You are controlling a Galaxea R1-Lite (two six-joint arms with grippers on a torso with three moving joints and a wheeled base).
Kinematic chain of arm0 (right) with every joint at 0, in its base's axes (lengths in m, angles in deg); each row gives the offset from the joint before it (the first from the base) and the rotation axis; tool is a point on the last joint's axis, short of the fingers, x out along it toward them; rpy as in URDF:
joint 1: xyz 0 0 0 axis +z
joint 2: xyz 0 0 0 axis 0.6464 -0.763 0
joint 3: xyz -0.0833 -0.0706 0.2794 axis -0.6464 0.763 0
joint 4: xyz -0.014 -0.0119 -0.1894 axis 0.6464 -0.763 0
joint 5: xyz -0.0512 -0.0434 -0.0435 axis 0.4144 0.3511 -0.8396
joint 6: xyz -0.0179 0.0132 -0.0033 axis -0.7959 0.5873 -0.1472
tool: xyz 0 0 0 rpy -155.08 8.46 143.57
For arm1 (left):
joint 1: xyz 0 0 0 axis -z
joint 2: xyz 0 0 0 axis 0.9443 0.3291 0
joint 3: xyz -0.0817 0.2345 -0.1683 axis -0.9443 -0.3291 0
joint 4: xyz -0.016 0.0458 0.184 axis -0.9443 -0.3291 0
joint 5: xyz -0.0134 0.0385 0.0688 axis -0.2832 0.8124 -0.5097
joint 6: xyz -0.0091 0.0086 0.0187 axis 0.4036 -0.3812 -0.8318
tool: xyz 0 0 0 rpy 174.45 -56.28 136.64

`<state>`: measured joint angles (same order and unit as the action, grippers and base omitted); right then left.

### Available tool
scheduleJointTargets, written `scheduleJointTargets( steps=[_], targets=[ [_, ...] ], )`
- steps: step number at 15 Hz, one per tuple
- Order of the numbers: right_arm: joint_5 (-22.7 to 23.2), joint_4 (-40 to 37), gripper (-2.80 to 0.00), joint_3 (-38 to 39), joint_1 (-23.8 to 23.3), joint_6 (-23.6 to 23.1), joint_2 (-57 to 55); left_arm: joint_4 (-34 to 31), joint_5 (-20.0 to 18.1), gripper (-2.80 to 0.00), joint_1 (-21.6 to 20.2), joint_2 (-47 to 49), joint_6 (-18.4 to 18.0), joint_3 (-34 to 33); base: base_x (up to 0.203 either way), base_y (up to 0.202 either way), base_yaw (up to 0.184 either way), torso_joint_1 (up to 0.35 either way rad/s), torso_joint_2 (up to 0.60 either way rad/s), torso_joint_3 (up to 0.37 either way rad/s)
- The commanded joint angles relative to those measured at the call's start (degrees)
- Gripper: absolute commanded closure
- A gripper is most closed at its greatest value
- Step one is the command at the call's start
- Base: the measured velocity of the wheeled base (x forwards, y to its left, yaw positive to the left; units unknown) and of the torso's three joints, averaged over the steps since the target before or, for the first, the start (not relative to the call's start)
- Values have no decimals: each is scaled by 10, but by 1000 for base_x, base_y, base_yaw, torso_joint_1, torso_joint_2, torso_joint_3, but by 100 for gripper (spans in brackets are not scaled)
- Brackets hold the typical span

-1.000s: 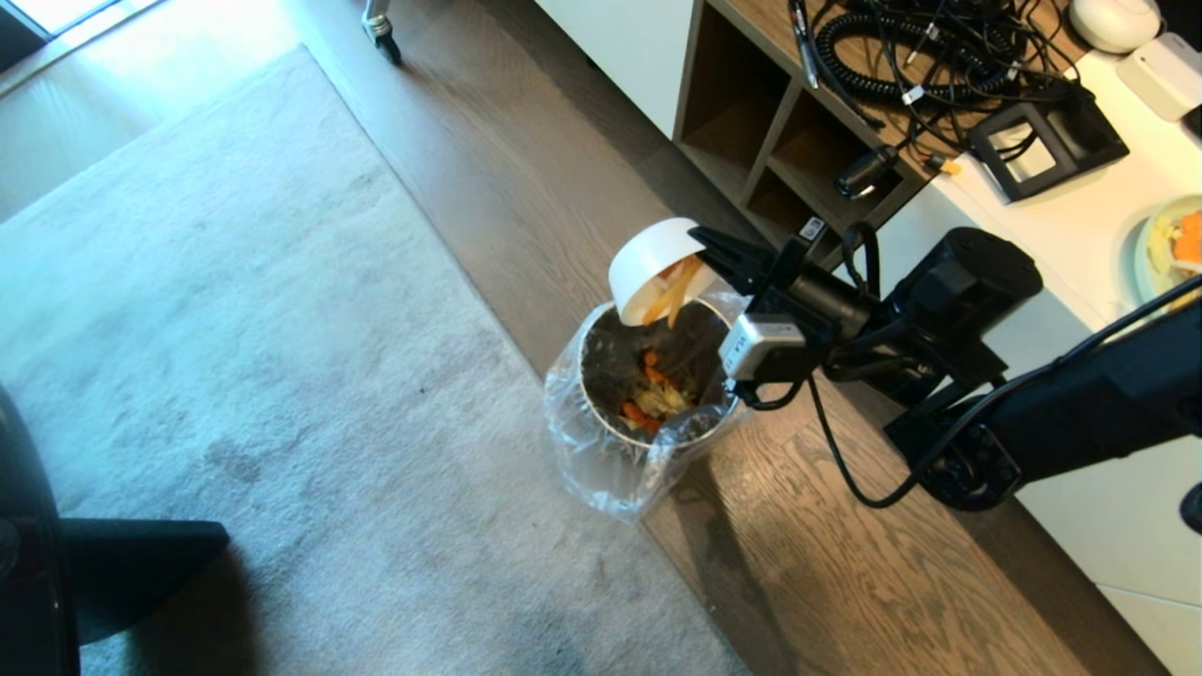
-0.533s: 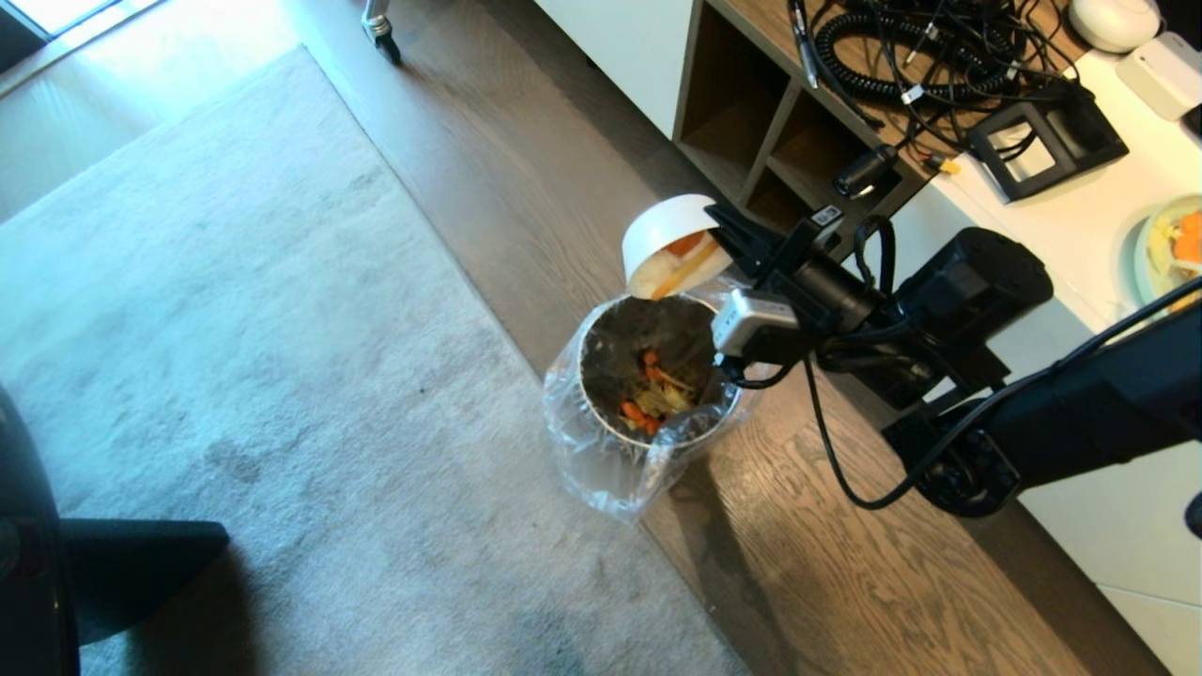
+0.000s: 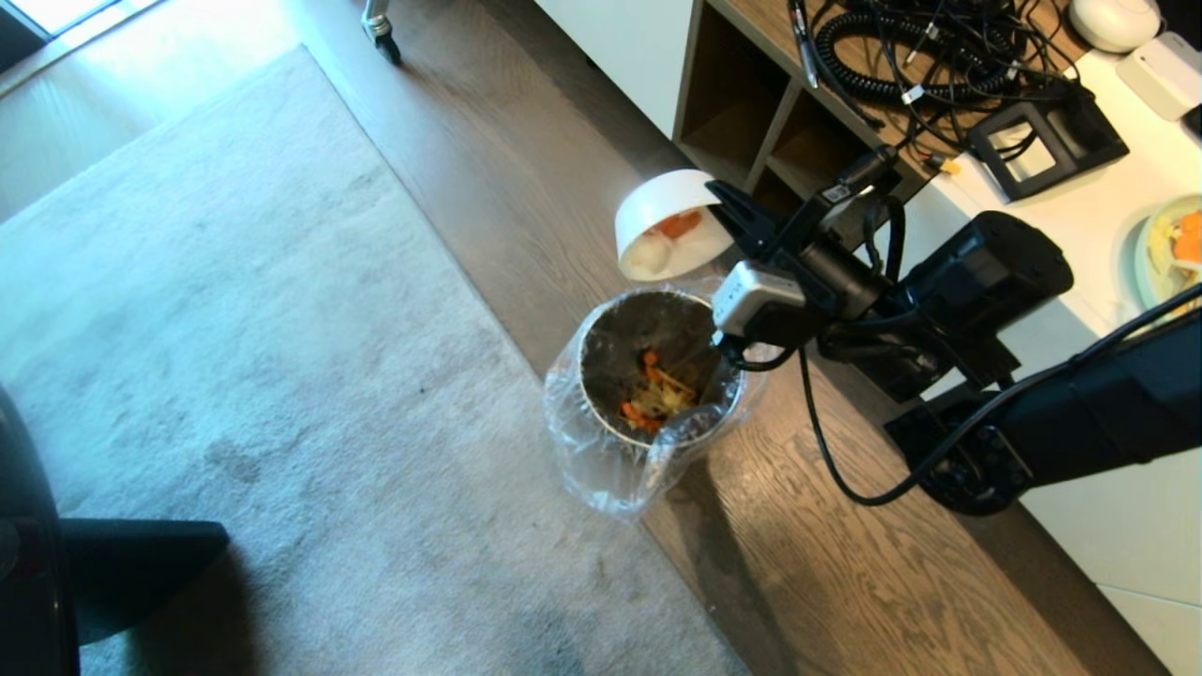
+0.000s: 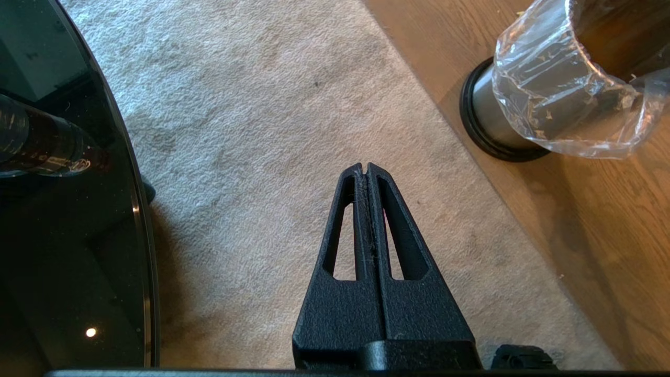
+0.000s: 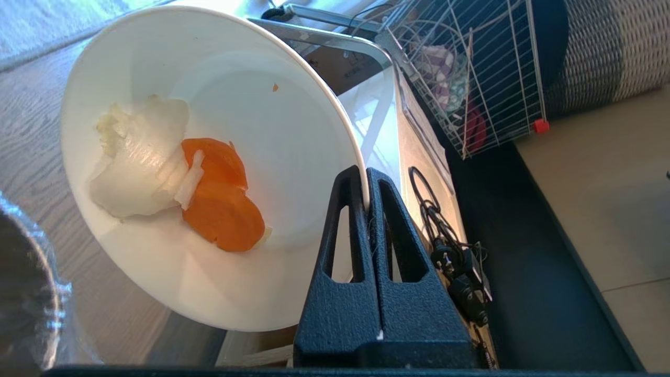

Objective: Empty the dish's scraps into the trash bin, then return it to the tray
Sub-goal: Pour the leftover food from the bowl into the trash can

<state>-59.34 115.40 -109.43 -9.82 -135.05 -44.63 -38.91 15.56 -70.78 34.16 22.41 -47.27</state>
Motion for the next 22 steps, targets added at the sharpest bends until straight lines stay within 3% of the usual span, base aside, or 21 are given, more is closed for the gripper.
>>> scheduleJointTargets(
  steps=[1,12,22],
  targets=[
    [-2,26,0,-21,14,10,6,0,0,0,0,0,0,0,0,0,0,0,0,0],
    [11,26,0,-39,21,32,8,0,0,0,0,0,0,0,0,0,0,0,0,0],
    [12,26,0,-127,1,34,-25,0,0,0,0,0,0,0,0,0,0,0,0,0]
  ],
)
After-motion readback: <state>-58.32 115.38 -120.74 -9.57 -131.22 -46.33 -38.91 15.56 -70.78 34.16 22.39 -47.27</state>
